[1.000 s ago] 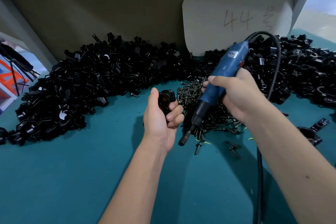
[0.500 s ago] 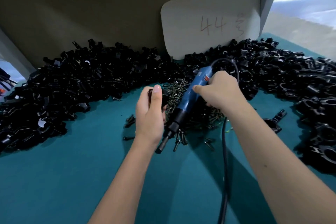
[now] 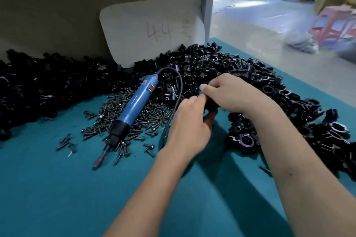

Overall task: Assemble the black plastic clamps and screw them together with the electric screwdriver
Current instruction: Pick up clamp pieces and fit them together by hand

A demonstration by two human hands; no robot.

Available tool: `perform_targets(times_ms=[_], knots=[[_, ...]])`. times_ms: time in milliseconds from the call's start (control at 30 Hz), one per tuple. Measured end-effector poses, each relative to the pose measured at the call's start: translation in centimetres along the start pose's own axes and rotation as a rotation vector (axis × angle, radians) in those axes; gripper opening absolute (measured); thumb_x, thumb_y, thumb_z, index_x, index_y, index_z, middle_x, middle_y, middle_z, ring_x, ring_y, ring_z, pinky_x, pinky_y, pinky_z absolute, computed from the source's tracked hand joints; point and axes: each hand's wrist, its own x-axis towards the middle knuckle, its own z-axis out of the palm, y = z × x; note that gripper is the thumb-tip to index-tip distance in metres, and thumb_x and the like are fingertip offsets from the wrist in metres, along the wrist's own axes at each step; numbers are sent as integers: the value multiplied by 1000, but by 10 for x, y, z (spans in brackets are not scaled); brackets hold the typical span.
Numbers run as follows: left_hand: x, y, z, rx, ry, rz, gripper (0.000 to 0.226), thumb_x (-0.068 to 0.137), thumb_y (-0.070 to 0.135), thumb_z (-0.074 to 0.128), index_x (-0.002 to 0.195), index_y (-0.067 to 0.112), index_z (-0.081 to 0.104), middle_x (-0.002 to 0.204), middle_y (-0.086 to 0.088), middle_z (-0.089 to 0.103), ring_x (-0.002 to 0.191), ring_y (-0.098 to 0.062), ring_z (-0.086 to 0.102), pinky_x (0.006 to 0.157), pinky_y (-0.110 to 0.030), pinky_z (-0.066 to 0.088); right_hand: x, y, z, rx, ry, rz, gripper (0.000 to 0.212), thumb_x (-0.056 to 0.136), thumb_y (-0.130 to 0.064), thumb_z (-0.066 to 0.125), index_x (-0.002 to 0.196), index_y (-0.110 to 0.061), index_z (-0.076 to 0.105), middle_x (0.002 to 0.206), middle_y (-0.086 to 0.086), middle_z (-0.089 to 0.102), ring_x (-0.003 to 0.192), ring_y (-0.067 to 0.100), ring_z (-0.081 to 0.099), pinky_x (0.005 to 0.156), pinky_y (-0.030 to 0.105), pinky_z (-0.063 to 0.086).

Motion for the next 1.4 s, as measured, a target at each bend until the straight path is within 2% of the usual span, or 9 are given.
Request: perform_targets(times_ms=[300,400,467,567,833,967,1133,1267,1400], knots=[[7,51,61,-403,-77,-227,36,96,7,51,130,15,58,120,-12,61,116,-32,54,99,-48,45,6,39,-19,-111,157,95,14,92,-22,75,79,-26,80,76,-8,70,85,19,68,69,26,48],[11,49,50,-727,-93,-478,31,92,12,51,103,29,74,106,-3,75,102,-19,66,89,-36,54,13,27,-12,-115,223,98,32,85,-4,70,70,-33,71,91,0,77,93,24,70,91,36,57],[14,38,41,-810,77,-625,34,82,11,49,82,27,78,85,0,77,88,-21,70,87,-40,59,16,20,-8,-149,224,107,37,84,2,62,73,-32,71,97,4,77,96,29,71,104,40,53],[19,18,26,-703,297,-645,30,82,2,57,74,24,76,78,4,75,81,-24,75,85,-45,62,21,14,-3,-233,216,125,34,83,5,61,93,-22,80,102,10,76,97,36,70,92,43,59],[30,-3,7,-485,288,-625,23,73,5,50,82,18,66,79,-2,73,78,-24,72,66,-41,60,55,-18,38,-336,7,-116,40,91,-12,65,127,-27,69,132,11,63,123,34,59,102,46,53],[28,-11,-6,-425,226,-573,19,78,5,55,83,19,67,82,0,73,80,-24,73,74,-43,61,62,-16,52,-309,31,-38,34,94,-5,62,123,-18,72,134,16,50,116,41,60,102,46,53],[16,-20,-36,-451,248,-405,16,78,9,51,78,18,65,74,2,71,66,-22,74,66,-52,63,60,-20,49,-306,194,27,26,92,-2,66,117,-6,69,120,21,63,105,39,65,83,37,55],[-2,-46,-79,-383,399,-341,18,79,12,53,75,26,63,74,7,70,59,-22,72,59,-51,61,51,-48,51,-102,443,-85,34,88,7,52,116,-5,68,108,22,67,100,41,62,86,45,55],[-27,-88,-120,-321,577,-416,20,78,12,54,74,29,64,73,8,71,61,-21,71,60,-54,61,50,-89,70,61,386,-135,35,84,10,48,95,-15,70,102,17,70,89,33,63,84,36,55]])
